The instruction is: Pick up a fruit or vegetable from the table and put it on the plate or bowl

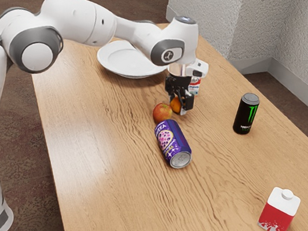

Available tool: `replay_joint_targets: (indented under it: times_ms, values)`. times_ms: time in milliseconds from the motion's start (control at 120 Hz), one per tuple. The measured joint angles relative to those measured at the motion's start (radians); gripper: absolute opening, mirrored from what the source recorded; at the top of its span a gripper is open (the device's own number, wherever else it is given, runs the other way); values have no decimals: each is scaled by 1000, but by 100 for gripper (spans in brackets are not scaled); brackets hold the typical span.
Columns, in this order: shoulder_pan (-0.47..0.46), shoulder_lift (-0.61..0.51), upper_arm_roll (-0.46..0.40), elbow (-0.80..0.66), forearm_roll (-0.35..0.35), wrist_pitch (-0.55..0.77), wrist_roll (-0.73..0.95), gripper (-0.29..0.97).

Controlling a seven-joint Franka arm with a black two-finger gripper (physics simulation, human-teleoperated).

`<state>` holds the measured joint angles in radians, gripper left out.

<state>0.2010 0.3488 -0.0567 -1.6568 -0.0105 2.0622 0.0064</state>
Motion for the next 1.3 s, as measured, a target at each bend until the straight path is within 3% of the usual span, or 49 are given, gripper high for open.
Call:
replay_joint_targets:
  times_ms: [92, 275, 417, 542, 767, 1050, 1133, 1192, 1300]
  values:
    - [0, 0, 0, -2, -5, 2, -3, 40]
    - [-1, -27, -2, -2, -5, 0, -11, 28]
    - [-3, -148, 20, 0, 1, -24, -17, 29]
    - [6, -171, 74, 83, 4, -63, -18, 29]
    - [206, -130, 85, 159, -3, -129, -19, 29]
    - [345, -49, 87, 195, -16, -162, -18, 28]
    - [352, -44, 86, 197, -17, -164, -18, 29]
    - [352, -43, 86, 196, -20, -165, -16, 44]
    - [353, -44, 85, 197, -22, -164, -13, 57]
